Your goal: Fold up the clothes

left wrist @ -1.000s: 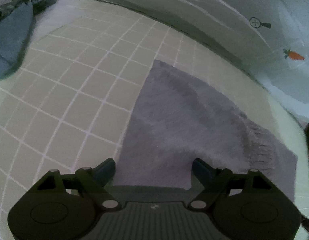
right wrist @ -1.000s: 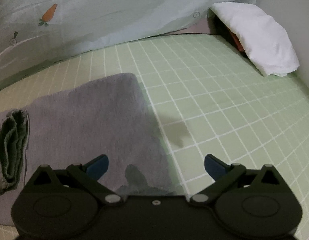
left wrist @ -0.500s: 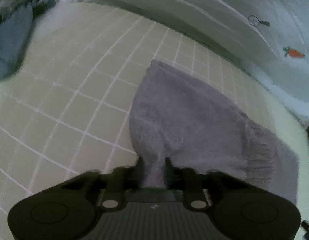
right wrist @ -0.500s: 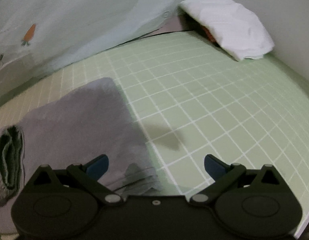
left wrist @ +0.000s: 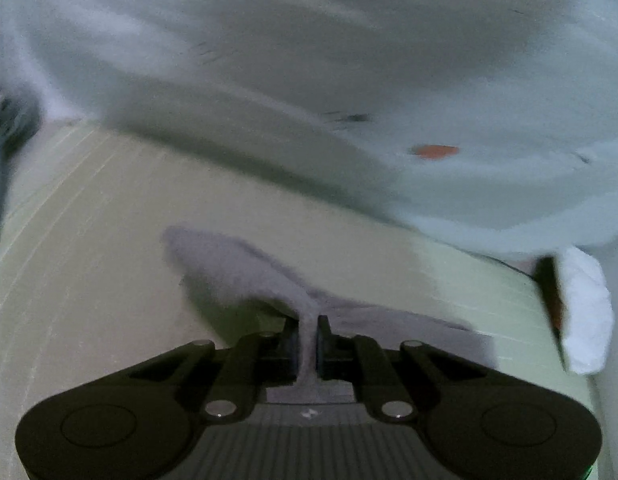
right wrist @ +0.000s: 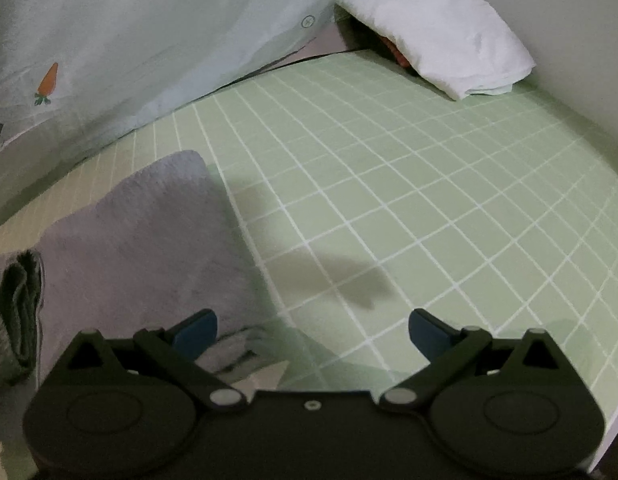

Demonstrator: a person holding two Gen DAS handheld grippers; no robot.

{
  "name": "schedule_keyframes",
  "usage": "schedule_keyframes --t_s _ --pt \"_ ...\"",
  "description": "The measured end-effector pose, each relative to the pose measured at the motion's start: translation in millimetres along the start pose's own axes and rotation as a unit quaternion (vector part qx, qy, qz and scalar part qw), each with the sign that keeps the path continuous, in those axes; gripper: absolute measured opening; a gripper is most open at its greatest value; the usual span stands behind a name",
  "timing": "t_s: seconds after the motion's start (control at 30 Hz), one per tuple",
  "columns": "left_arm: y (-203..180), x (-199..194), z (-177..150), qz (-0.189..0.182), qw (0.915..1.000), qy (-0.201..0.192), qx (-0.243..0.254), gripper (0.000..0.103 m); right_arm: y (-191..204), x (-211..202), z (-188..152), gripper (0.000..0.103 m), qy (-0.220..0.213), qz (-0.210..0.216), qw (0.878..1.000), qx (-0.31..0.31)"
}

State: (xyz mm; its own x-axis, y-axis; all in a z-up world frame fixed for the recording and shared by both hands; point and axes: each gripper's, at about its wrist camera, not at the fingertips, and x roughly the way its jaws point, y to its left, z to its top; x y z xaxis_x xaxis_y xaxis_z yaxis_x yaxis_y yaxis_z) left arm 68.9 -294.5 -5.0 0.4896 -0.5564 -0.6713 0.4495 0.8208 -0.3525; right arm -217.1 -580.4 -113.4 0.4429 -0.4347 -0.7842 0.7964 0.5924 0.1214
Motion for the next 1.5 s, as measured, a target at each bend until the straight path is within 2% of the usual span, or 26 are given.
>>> schedule_keyframes --t_s 0.1,0.23,0.3,0.37,0.43,0.5,0.57,0.6,0.63,0.73,0.77,0.8,0.87,0.93,1.0,1.17,1.27,1.33,1.37,1.4,1.43,1.5 --pt "-49 10 -3 -0.025 0.9991 -0.001 0.034 0.008 -17 3 4 0.103 0.001 0.006 1.000 -0.011" --pt "-112 41 -22 -0.058 0.9959 0.027 0.065 0.008 -48 11 11 0.103 -0.006 0.004 1.000 -0.017" --pt "-143 67 -38 -0.079 0.9926 0.057 0.073 0.009 -65 14 17 0.103 -0.012 -0.004 1.000 -0.012" --pt "-163 97 -55 -0.091 0.9894 0.096 0.061 0.011 -83 17 24 0.103 -0.017 -0.012 1.000 -0.005" --pt "-179 128 -73 -0.092 0.9828 0.153 0.046 0.025 -99 21 32 0.103 -0.022 -0.019 1.000 0.010" --pt "-187 140 -84 -0.092 0.9765 0.191 0.036 0.029 -110 25 41 0.103 -0.028 -0.018 0.999 0.029" --pt "-188 132 -84 -0.106 0.9768 0.183 0.035 0.048 -115 30 50 0.103 -0.033 -0.006 0.998 0.048" --pt "-186 122 -81 -0.112 0.9786 0.169 0.032 0.060 -112 35 53 0.103 -0.031 0.004 0.998 0.052" --pt "-181 111 -76 -0.116 0.9811 0.153 0.027 0.067 -109 39 57 0.103 -0.030 0.014 0.998 0.055" --pt "-164 78 -61 -0.124 0.9870 0.102 0.012 0.072 -88 54 70 0.103 -0.027 0.053 0.997 0.042" --pt "-153 66 -55 -0.111 0.9905 0.081 0.007 0.075 -78 59 75 0.103 -0.025 0.068 0.997 0.032" --pt "-143 57 -51 -0.085 0.9946 0.059 0.005 0.079 -65 64 80 0.103 -0.021 0.084 0.996 0.021" --pt "-126 48 -44 -0.026 0.9991 0.032 0.005 0.080 -40 74 90 0.103 -0.009 0.112 0.994 0.002" --pt "-106 51 -45 0.038 0.9986 0.037 0.000 0.080 -16 82 96 0.103 0.002 0.152 0.988 -0.007" --pt "-88 56 -53 0.073 0.9955 0.059 -0.019 0.080 3 86 99 0.101 0.014 0.187 0.982 -0.010" --pt "-67 63 -71 0.105 0.9890 0.092 -0.050 0.080 53 96 96 0.092 0.040 0.253 0.964 -0.072" --pt "-57 67 -81 0.119 0.9846 0.109 -0.068 0.080 75 99 85 0.084 0.062 0.272 0.954 -0.110" --pt "-51 69 -87 0.127 0.9817 0.119 -0.077 0.080 88 102 78 0.072 0.075 0.280 0.947 -0.137" --pt "-51 68 -87 0.128 0.9817 0.119 -0.075 0.080 94 106 76 0.056 0.082 0.279 0.944 -0.153" --pt "-51 68 -87 0.129 0.9817 0.119 -0.072 0.080 100 109 74 0.045 0.089 0.280 0.941 -0.166" --pt "-51 68 -87 0.130 0.9818 0.119 -0.070 0.080 102 109 74 0.040 0.090 0.289 0.937 -0.173" --pt "-54 67 -89 0.131 0.9820 0.121 -0.062 0.080 102 108 76 0.011 0.088 0.303 0.930 -0.187"
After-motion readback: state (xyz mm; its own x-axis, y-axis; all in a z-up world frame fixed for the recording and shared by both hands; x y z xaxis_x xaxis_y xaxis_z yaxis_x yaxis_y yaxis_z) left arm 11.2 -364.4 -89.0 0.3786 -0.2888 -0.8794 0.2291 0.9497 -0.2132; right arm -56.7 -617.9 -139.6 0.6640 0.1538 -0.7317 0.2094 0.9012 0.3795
